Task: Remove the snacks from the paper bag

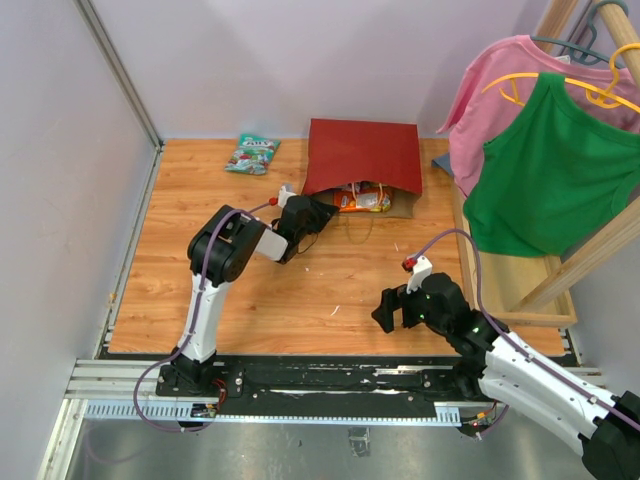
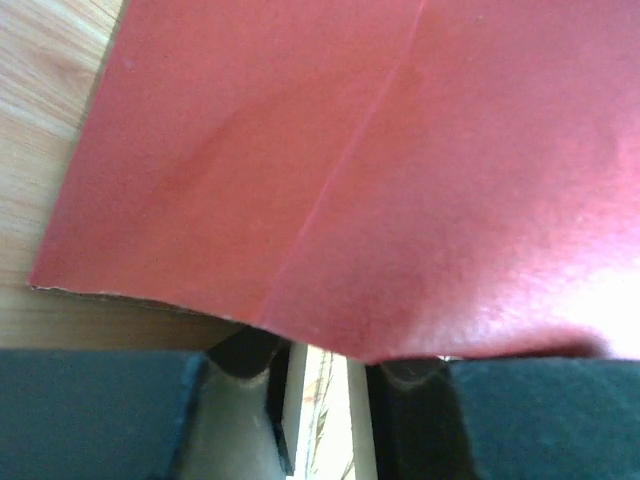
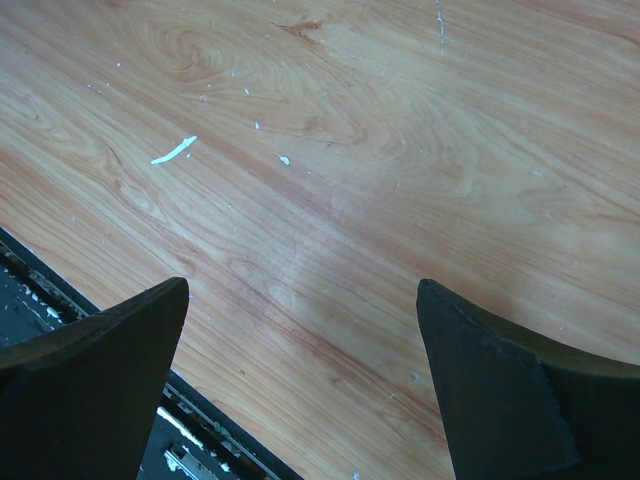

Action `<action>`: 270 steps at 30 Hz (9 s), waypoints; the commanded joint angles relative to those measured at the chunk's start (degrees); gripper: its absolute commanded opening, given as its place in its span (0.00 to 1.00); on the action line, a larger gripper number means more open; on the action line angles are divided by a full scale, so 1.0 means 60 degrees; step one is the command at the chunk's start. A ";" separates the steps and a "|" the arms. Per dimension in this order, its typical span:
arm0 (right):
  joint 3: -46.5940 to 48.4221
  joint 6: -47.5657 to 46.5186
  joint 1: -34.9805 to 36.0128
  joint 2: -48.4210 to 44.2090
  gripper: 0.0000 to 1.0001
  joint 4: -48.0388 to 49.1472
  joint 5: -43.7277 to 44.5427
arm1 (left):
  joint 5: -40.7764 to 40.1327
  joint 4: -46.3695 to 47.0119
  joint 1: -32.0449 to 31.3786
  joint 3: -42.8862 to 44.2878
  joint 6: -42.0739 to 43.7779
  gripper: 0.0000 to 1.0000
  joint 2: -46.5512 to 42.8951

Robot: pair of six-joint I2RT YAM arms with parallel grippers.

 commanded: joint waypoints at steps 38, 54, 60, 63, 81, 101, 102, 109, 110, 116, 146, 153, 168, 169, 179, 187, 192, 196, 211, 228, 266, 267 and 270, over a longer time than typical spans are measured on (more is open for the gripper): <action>-0.0022 0.0124 -0.0154 -0.1228 0.98 -0.0910 0.0478 | 0.0973 -0.2549 0.0063 -0.3088 0.3213 0.01 -0.8002; 0.0041 0.0106 -0.0161 -0.0761 0.98 -0.0740 0.0398 | -0.5779 -1.0696 0.0788 -0.3340 0.4965 0.00 -1.5089; 0.0060 0.0151 -0.0154 -0.0865 0.98 -0.0905 0.0372 | -0.5633 -1.1478 0.3146 -0.2184 0.4887 0.00 -1.3371; -0.0002 0.0145 -0.0150 -0.0932 0.98 -0.0786 0.0308 | -0.6054 -1.1367 0.4118 -0.1674 0.5129 0.01 -1.2670; -0.0057 0.0056 -0.0154 -0.0084 0.98 -0.0058 -0.0099 | -0.4367 -0.9979 0.6351 -0.1408 0.5950 0.21 -1.0240; -0.0337 0.0147 -0.0149 0.0718 0.98 0.0612 -0.1046 | -0.0287 -0.8476 1.0397 -0.5685 0.4379 0.94 -1.0287; -0.0335 0.0157 -0.0160 0.0709 0.98 0.0593 -0.1047 | -0.0248 -0.8364 1.0398 -0.5744 0.4396 0.93 -1.0190; -0.0380 0.0194 -0.0157 0.0584 0.98 0.0552 -0.0932 | -0.0171 -0.7600 1.0390 -0.5887 0.4385 0.83 -0.9556; -0.0380 0.0194 -0.0172 0.0595 0.98 0.0558 -0.0932 | -0.0164 -0.7432 1.0390 -0.5901 0.4326 0.81 -0.9428; -0.0340 0.0183 -0.0149 0.0781 0.98 0.0628 -0.0909 | 0.0134 -0.6283 1.0385 -0.5651 0.4157 0.73 -0.8042; -0.0439 0.0123 -0.0149 0.0906 0.98 0.0914 -0.1125 | -0.3432 -0.9095 0.9409 -0.3485 0.4716 0.00 -1.1606; -0.0540 0.0175 -0.0163 0.0440 0.98 0.0791 -0.1155 | -0.6620 -1.0820 0.8281 -0.2036 0.4409 0.01 -1.1026; -0.0674 0.0411 -0.0156 -0.0650 0.98 0.0101 -0.1205 | -1.3033 -2.0719 0.3257 0.3976 -0.2712 0.01 -0.2675; -0.0706 0.0440 -0.0157 -0.0715 0.98 0.0104 -0.1197 | -1.3339 -2.0759 0.3053 0.4291 -0.2329 0.01 -0.2173; -0.0700 0.0432 -0.0159 -0.0458 0.98 0.0256 -0.1218 | -1.3792 -2.0744 0.2611 0.4788 -0.2278 0.01 -0.1853; -0.0617 0.0366 -0.0157 0.0037 0.98 0.0454 -0.1397 | -1.4680 -2.0750 0.2690 0.7110 0.1046 0.01 0.0802; -0.0614 0.0334 -0.0159 0.0031 0.98 0.0441 -0.1447 | -1.4548 -2.0750 0.2686 0.8060 0.1824 0.01 0.2163; -0.0682 0.0355 -0.0158 -0.0016 0.98 0.0542 -0.1434 | -1.4473 -2.0750 0.2645 0.8799 0.2299 0.01 0.2619; -0.0749 0.0327 -0.0157 0.0060 0.98 0.0761 -0.1490 | -0.5184 -1.3210 0.2670 0.7611 1.0451 1.00 -0.0491; -0.0653 0.0270 -0.0149 0.0465 0.98 0.0855 -0.1861 | -0.0479 -1.0084 0.4938 -0.2505 0.6359 0.98 -1.0153; -0.0686 0.0273 -0.0153 0.0860 0.98 0.1119 -0.1956 | -0.3348 -1.0897 0.6128 0.2439 0.7707 0.45 -0.2228; -0.0676 0.0279 -0.0153 0.0908 0.98 0.1129 -0.1972 | -0.3661 -1.1085 0.6018 0.2827 0.7792 0.45 -0.1926; -0.0660 0.0254 -0.0153 0.1039 0.98 0.1183 -0.1986 | -0.4065 -1.1365 0.5731 0.3829 0.8267 0.47 -0.1219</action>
